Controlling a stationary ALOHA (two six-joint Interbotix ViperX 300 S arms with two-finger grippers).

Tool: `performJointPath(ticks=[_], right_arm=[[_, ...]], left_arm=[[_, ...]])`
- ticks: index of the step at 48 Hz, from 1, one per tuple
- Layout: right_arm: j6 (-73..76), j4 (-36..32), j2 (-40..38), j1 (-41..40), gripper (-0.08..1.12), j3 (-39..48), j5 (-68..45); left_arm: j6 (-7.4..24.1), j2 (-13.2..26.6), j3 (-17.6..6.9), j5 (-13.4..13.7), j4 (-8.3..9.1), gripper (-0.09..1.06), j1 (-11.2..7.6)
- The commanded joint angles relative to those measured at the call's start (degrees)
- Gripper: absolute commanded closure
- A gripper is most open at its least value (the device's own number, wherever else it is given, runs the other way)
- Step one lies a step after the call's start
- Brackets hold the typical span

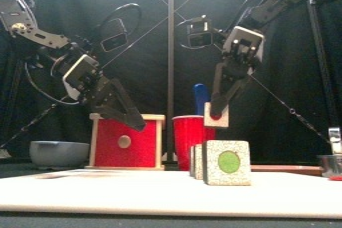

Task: Place sushi on board then cut the sushi with the knife then place the pieces on the plate
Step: Place the 4 sushi pieces on the plate

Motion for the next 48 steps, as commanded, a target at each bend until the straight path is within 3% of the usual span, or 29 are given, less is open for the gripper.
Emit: performJointPath(ticks=[1,29,48], right_arm=[[-0.1,0.4,-5.7,-1.1,0.47,1.7,-0.3],[-0.1,-2.2,-7.3,-17.8,0.46,10.4,-0.3],[-0.4,-2.8,-1.6,-23.3,0.3,11.2,-2.8]], left_arm=[[0.0,-0.2,-0.9,-0.3,-0.09,0.11,0.09],[-0.1,0.4,-1.3,-0.3,-0.09,0.11,0.09],[-0.1,0.4,-1.3,-0.2,-0.09,0.11,0.53]])
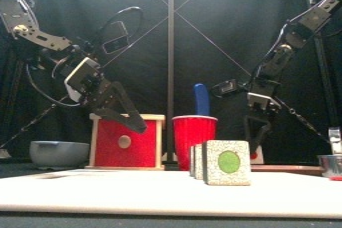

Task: Place sushi on board then cut the sushi with the knife then place the pieces on the plate
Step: Place the 4 sushi pieces on the plate

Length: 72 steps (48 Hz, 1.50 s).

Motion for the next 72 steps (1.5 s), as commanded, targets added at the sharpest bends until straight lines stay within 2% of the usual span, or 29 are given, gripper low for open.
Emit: performJointPath(ticks=[1,14,22,32,42,52,72], right_arm=[[0.2,-0.4,-0.8,-0.3,0.3,-0.9,-0.3],[0.4,0.4,-3.8,0.4,0.3,-1.2,1.9],[0.4,4.7,-6.9,6.2,0.3,-2.1,3.5],[0.5,9.2,-7.5,18.3,0.3,-4.5,3.3],[0.4,10.5,-4.4,26.0,0.3,-7.6,-0.3],[0.2,10.5,0.9,27.0,0.3,-11.3,-5.0],[-0.1,8.3,10.1,26.7,0.29,-16.2,-5.0]], left_arm=[[0.0,-0.4,-1.1,-0.2,-0.09,0.11,0.18],[0.1,0.0,-1.1,-0.2,-0.62,0.11,0.35],[0.1,-0.1,-1.1,-0.1,-0.62,0.11,0.44],[0.1,-0.1,-1.3,-0.1,-0.62,0.11,0.35],[0.1,-0.1,-1.4,-0.1,-0.62,0.11,0.53],[0.1,-0.1,-1.8,-0.1,-0.62,0.11,0.53],[0.1,0.1,-1.6,0.4,-0.62,0.11,0.53]])
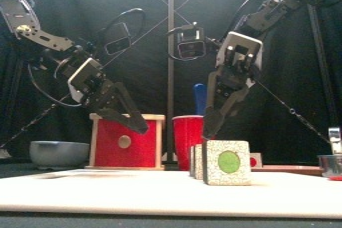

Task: Place sushi on board then cut the sushi with the knife then place the pieces on the plate
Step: Place the 4 sushi pieces on the plate

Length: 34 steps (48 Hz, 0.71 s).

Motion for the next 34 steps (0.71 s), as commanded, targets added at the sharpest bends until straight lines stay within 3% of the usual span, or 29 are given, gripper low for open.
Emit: performJointPath(ticks=[1,34], right_arm=[[-0.1,-0.1,0.0,-0.2,0.29,-2.1,-0.4],[-0.3,-0.4,4.6,-0.3,0.33,-3.4,0.0]], left_arm=[[0.1,-0.4,-0.9,-0.2,-0.09,0.11,0.18],[0.1,-0.3,-0.6,-0.2,-0.09,0.11,0.09]])
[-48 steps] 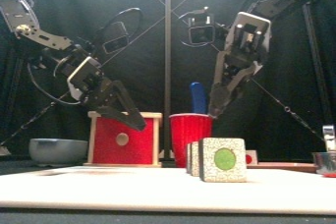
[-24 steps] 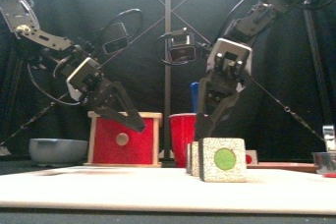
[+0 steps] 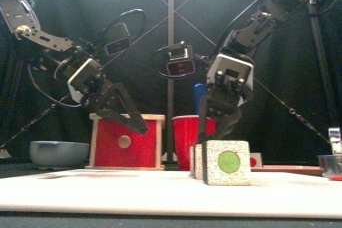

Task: Place sushi on board then cut the sushi with the knife then place the pieces on the plate
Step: Place the 4 sushi pieces on the plate

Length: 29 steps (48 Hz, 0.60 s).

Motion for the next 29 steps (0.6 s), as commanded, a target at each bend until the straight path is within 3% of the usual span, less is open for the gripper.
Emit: performJointPath(ticks=[1,12,29], right_arm=[[-0.1,-0.3,-1.4,-0.3,0.34,-0.7,0.2],[0.4,-2.3,-4.5,-0.3,0.49,-0.2,2.2],[0.7,-0.5,-19.7,-1.6,0.49,10.2,6.5]], left_arm=[[0.1,-0.4,-0.6,-0.3,0.0,0.11,0.18],[0.0,-0.4,-0.7,-0.3,-0.09,0.11,0.18],[0.1,-0.4,-0.6,-0.2,-1.58,0.11,0.09]])
